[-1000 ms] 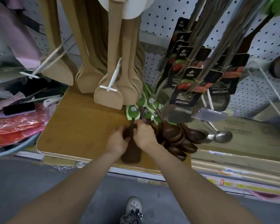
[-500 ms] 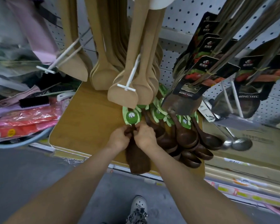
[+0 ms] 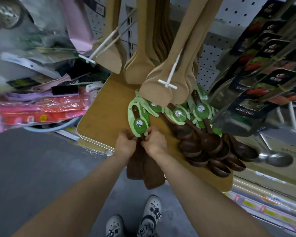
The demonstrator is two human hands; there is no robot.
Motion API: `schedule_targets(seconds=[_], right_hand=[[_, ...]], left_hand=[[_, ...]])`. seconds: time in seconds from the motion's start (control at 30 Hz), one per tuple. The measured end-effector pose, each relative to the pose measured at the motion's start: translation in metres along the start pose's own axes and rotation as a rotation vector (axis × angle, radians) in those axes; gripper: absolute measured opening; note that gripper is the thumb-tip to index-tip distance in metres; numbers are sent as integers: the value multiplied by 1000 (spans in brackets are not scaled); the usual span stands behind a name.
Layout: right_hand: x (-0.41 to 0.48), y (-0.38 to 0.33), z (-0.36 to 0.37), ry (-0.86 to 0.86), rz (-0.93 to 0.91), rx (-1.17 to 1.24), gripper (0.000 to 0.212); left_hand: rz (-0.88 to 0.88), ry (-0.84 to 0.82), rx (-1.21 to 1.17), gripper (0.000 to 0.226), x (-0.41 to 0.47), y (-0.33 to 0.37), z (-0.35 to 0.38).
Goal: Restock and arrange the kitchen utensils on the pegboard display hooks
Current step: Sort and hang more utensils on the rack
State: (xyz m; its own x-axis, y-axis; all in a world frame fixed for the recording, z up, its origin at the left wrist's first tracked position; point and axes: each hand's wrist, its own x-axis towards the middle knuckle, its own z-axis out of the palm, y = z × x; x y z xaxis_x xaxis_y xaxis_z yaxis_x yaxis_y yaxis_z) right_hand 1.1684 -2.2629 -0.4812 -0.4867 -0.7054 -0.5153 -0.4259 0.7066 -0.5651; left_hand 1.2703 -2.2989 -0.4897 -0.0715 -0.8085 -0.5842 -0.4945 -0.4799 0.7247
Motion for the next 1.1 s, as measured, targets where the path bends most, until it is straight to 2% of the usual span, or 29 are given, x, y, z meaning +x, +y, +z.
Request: schedule_targets(seconds=[0.13,0.23,0.4,0.6,0.67,0.77,0.87,0.97,1.1], right_hand=[[1,-1,1,-87,-1,204,36],[-1,-4,3,-143,-13,228,29],[0,3,-3,28,-45,62,31],[-12,11,9,-24,-25,118,33],[-21,13,15,-45,-11,190,36],[-33,17,27,-74,21,303,43],[-48,15,33,-120,14,393,47],[-65,10,28,-123,-17,436,53],[-96,-3,10,-102,-45,487,76]], left_hand=[[-68,-73,-129,21,0,-3,-5],[-82,-97,-194,22,-8,-1,-1],[35,-56,10,28,-20,4,9],[0,-79,-60,27,-22,-24,13],[-27,-77,-111,28,-23,-35,9],[-54,-42,-233,12,-43,-36,-5],[-12,-18,-314,17,-51,-42,-16],[7,-39,-354,10,-63,-43,-28],[-7,2,-494,21,-86,-34,-45]])
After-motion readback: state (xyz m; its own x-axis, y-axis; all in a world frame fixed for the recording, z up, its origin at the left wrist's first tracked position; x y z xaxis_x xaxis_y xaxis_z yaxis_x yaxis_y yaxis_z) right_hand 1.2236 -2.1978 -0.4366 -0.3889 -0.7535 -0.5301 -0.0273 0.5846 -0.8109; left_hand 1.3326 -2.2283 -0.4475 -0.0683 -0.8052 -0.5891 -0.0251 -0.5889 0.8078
